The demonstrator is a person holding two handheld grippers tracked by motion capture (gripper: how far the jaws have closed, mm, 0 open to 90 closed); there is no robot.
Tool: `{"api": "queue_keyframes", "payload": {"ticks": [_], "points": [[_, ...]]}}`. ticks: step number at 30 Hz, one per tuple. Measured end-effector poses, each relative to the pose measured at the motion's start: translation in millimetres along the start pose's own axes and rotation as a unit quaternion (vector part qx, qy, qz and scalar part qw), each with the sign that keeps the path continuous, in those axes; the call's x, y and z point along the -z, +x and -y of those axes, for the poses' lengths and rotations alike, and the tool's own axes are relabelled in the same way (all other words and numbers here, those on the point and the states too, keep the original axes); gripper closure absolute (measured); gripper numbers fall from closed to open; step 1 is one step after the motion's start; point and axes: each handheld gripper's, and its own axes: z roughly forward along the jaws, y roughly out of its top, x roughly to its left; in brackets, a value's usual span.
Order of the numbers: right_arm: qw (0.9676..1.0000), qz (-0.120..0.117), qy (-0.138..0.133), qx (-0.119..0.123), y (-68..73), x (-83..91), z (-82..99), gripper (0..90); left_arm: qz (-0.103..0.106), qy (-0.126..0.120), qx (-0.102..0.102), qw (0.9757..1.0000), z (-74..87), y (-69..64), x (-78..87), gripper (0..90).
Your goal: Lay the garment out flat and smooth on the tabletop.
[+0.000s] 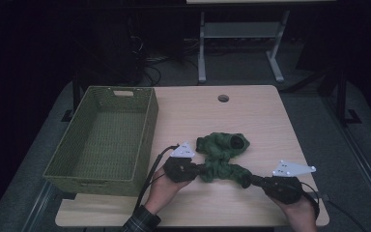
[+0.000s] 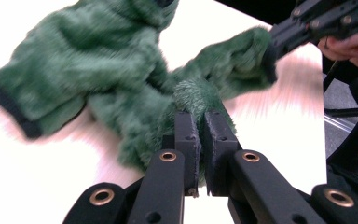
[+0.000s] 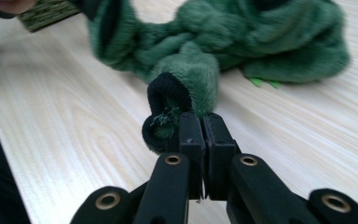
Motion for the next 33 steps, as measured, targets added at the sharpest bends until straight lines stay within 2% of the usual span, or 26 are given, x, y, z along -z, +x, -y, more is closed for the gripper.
{"api": "queue_keyframes", "payload": {"ticks": [3, 5, 9, 10, 14, 17, 18, 21, 24, 25, 27, 29, 30, 33], "points": [[0.9999, 0.007, -0.002, -0.012, -8.8, 4.5, 2.9, 88.1, -0.007, 0.001, 0.012, 0.9999, 5.9, 4.8, 3.7, 85.4], [0.9997, 0.01, 0.0, -0.021, -14.1, 6.4, 4.9, 88.2, -0.02, 0.009, 0.018, 0.9996, 10.3, 9.8, 5.6, 85.7], [0.9992, 0.014, 0.007, -0.037, -24.8, 7.2, 9.1, 88.3, -0.034, 0.021, 0.032, 0.9987, 15.5, 17.6, 4.7, 85.8], [0.9989, 0.015, 0.011, -0.043, -27.3, 7.1, 10.1, 88.3, -0.036, 0.025, 0.038, 0.9983, 16.8, 18.5, 3.4, 85.7], [0.9972, 0.026, 0.038, -0.058, -36.6, 1.9, 15.2, 88.2, -0.058, 0.048, 0.037, 0.9965, 21.5, 21.4, -2.4, 83.4], [0.9965, 0.037, 0.038, -0.064, -39.7, 2.2, 17.0, 86.0, -0.077, 0.043, 0.031, 0.9956, 18.3, 20.0, 2.2, 76.7], [0.9965, 0.041, 0.036, -0.064, -40.2, 3.2, 17.3, 85.4, -0.08, 0.034, 0.032, 0.9957, 16.2, 18.4, 4.6, 73.2], [0.9961, 0.057, 0.026, -0.062, -41.0, 8.0, 17.0, 80.8, -0.085, 0.018, 0.017, 0.9961, 7.3, 12.3, 14.4, 70.3], [0.9957, 0.07, 0.013, -0.059, -43.4, 13.8, 16.6, 80.0, -0.079, 0.0, 0.006, 0.9969, -1.4, 3.2, 21.8, 72.4], [0.9956, 0.067, 0.005, -0.065, -41.7, 17.2, 15.2, 81.0, -0.075, -0.004, 0.002, 0.9972, -3.8, -0.1, 22.5, 74.2], [0.9968, 0.06, -0.012, -0.053, -37.2, 20.3, 11.3, 83.6, -0.06, -0.003, -0.006, 0.9981, -6.4, -5.3, 21.2, 79.4], [0.9979, 0.05, -0.021, -0.036, -29.7, 19.1, 6.6, 86.4, -0.041, 0.006, -0.01, 0.9991, -6.2, -10.1, 14.1, 83.2], [0.9983, 0.044, -0.023, -0.031, -26.0, 17.0, 4.8, 87.3, -0.029, 0.01, -0.005, 0.9995, -4.5, -11.6, 9.4, 85.1], [0.9995, 0.017, -0.015, -0.02, -18.0, 6.3, 1.6, 89.2, -0.007, 0.032, 0.0, 0.9995, 3.0, -13.8, -6.6, 89.4]]}}
